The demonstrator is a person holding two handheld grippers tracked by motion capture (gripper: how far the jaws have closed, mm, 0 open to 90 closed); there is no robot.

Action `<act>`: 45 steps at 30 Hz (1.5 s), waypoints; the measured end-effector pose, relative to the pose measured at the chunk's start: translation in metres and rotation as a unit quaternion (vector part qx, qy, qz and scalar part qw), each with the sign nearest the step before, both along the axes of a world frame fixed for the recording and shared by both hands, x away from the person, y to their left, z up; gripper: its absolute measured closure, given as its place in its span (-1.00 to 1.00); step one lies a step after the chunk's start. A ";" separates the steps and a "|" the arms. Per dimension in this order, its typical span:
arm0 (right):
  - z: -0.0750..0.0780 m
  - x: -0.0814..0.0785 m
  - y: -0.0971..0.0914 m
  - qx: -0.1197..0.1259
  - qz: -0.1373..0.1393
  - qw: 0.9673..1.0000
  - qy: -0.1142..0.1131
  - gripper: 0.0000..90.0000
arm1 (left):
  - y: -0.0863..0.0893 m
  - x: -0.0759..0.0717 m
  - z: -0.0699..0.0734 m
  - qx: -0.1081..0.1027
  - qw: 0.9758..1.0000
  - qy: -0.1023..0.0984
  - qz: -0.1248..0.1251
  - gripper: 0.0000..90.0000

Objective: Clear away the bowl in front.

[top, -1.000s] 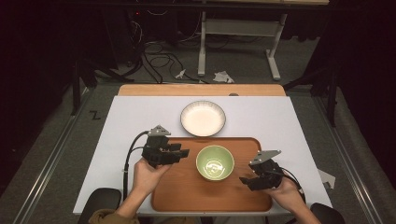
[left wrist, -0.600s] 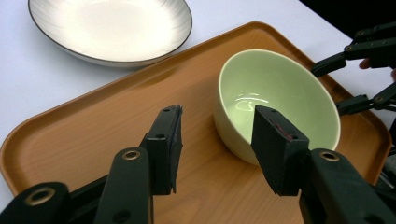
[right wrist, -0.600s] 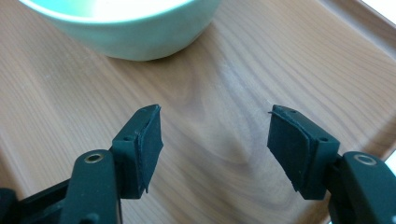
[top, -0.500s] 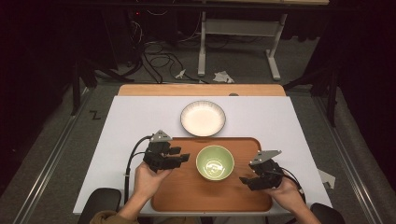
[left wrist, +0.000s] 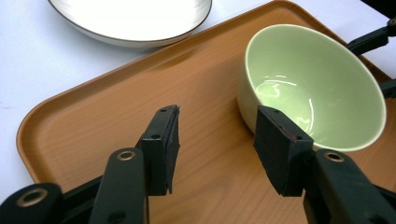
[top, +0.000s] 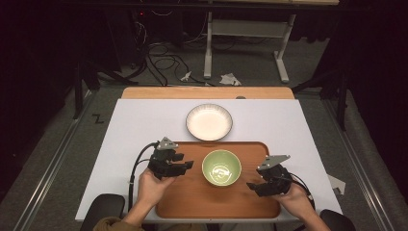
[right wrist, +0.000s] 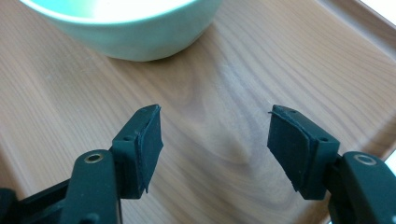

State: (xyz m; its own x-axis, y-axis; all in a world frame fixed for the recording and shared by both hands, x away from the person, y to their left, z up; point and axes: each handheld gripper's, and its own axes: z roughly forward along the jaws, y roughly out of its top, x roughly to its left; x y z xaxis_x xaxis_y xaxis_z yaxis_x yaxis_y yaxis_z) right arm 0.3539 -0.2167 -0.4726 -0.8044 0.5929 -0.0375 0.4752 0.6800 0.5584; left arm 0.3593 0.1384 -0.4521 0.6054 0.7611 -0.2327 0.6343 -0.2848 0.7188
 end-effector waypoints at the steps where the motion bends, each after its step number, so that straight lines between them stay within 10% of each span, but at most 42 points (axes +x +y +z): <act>1: 0.000 0.000 0.000 0.000 0.000 1.000 0.000 -0.21 | 0.000 0.000 -0.001 0.002 1.000 0.001 0.001 0.11; 45: 0.000 0.000 0.000 0.001 -0.007 1.000 0.006 -0.21 | -0.009 0.004 -0.018 0.051 0.998 0.034 -0.006 0.01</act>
State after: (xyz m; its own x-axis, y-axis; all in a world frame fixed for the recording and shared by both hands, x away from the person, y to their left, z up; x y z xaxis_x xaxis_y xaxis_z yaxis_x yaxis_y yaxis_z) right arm 0.3535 -0.2166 -0.4724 -0.7970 0.6034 -0.0271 0.4908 0.6732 0.5532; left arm 0.3633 0.1296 -0.4705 0.6000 0.7760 -0.1945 0.6763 -0.3621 0.6415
